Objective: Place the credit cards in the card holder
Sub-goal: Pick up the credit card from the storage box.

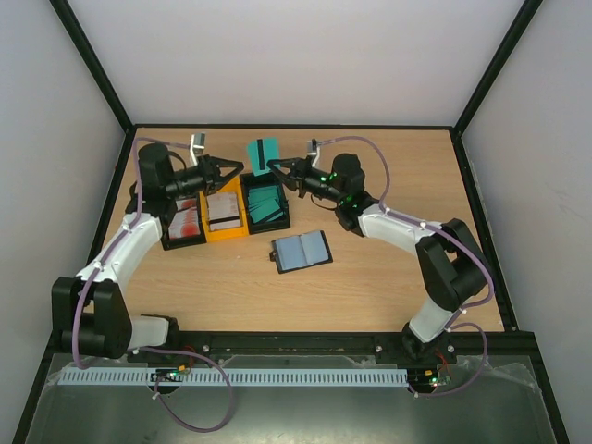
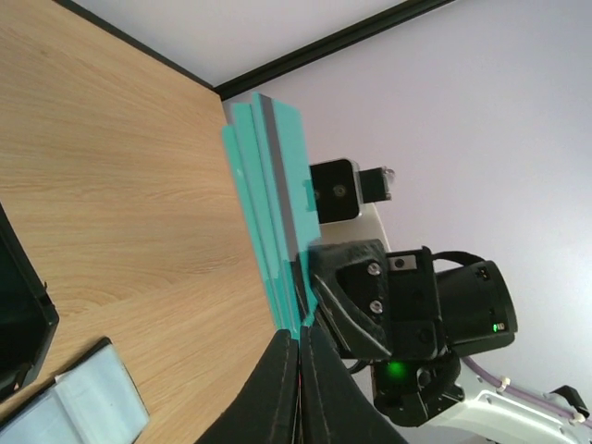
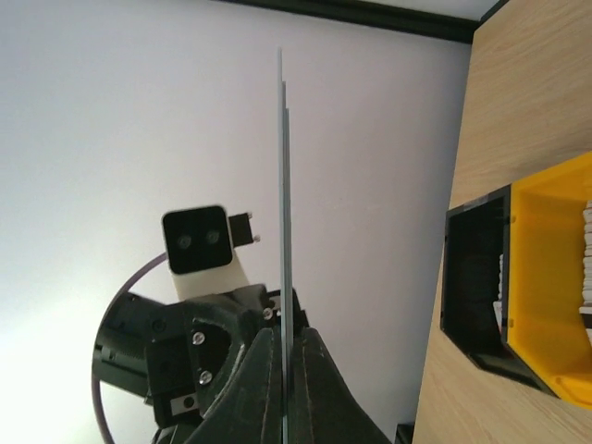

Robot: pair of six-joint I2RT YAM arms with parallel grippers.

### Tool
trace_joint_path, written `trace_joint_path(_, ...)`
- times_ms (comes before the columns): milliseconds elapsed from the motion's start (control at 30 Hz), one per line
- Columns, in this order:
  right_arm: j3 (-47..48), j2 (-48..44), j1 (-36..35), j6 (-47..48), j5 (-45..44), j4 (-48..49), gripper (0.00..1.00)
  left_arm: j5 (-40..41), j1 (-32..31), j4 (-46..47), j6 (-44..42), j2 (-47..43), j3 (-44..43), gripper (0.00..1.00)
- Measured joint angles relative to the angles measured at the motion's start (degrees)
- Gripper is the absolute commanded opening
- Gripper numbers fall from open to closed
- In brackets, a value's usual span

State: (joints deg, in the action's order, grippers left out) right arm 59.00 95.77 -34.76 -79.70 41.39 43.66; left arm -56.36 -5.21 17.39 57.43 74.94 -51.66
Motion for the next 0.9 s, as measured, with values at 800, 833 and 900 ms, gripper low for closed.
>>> trace_joint_path(800,-0.42,0.57,0.24,-4.68,6.54,7.65,0.02,-0.22,-1.05,6.73,4.52,1.07,0.68,0.27)
trace_joint_path(833,-0.44,0.59,0.24,-4.79,6.67,7.72,0.02,-0.26,-1.05,6.99,4.66,1.14,0.68,0.29)
trace_joint_path(900,-0.42,0.68,0.24,-4.98,7.08,7.93,0.02,-0.26,-1.27,7.63,5.05,1.22,0.68,0.33)
